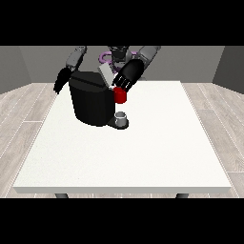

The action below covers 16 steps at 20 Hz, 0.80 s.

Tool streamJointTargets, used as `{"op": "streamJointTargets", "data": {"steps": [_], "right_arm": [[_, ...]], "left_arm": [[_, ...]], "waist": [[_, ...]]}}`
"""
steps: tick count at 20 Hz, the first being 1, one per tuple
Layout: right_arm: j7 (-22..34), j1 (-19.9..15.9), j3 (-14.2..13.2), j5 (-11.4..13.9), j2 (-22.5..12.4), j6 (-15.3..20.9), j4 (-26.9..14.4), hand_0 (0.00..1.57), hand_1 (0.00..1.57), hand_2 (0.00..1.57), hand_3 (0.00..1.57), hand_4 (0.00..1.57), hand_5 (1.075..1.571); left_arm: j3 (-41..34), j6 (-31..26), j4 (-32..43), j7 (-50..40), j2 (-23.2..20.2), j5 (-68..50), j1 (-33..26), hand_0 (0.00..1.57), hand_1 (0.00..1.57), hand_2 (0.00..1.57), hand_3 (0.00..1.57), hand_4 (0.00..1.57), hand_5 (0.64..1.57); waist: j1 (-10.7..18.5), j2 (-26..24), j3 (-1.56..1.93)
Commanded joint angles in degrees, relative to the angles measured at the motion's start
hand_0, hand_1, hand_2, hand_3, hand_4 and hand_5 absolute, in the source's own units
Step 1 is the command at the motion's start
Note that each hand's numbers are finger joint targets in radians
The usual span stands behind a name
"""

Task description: Insert the coffee pod into the coffee machine and close the lid

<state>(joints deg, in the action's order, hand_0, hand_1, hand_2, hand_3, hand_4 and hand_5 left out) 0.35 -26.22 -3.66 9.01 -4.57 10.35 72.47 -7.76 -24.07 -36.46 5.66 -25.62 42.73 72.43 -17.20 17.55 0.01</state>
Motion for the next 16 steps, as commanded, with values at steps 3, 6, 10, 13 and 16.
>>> {"op": "streamJointTargets", "data": {"steps": [3, 6, 10, 13, 16], "right_arm": [[4.2, -4.2, 0.6, 0.9, -0.6, 0.3, 1.4, 0.00, 0.00, 0.00, 0.00, 0.14, 1.571], [0.8, -2.9, -0.9, -0.5, -0.6, -0.5, -2.2, 0.00, 0.00, 0.00, 0.00, 0.00, 1.571], [-3.2, 1.5, -0.9, 0.0, -1.0, 0.0, -0.7, 0.00, 0.00, 0.00, 0.00, 0.00, 1.571], [-1.2, -2.4, -2.0, -1.3, -1.7, -1.0, -1.9, 0.00, 0.00, 0.00, 0.00, 0.00, 1.571], [-3.4, 2.3, 0.3, 0.3, 0.8, 0.7, 0.2, 0.00, 0.00, 0.00, 0.00, 0.00, 1.571]], "left_arm": [[0.8, 2.0, 0.4, 1.4, 0.4, 1.3, 1.0, 1.22, 1.22, 1.24, 1.20, 0.36, 1.571], [0.9, 3.5, -0.9, -2.4, 3.5, 1.4, 2.4, 1.19, 1.19, 1.21, 1.17, 0.36, 1.571], [2.3, 4.5, -1.0, 3.2, -0.4, 3.4, -1.7, 1.23, 1.23, 1.24, 1.16, 0.00, 1.571], [4.3, 5.1, -1.3, 1.4, 0.3, 5.8, 0.8, 1.21, 1.21, 1.22, 1.10, 0.00, 1.571], [4.2, 8.1, -0.5, 4.9, -2.1, 6.9, -1.6, 1.16, 1.16, 1.19, 1.07, 0.00, 1.571]], "waist": [[-0.2, 0.7, -0.01], [0.5, 0.4, 0.03], [0.9, 0.1, 0.02], [0.3, 1.6, 0.03], [-1.1, 2.6, 0.01]]}}
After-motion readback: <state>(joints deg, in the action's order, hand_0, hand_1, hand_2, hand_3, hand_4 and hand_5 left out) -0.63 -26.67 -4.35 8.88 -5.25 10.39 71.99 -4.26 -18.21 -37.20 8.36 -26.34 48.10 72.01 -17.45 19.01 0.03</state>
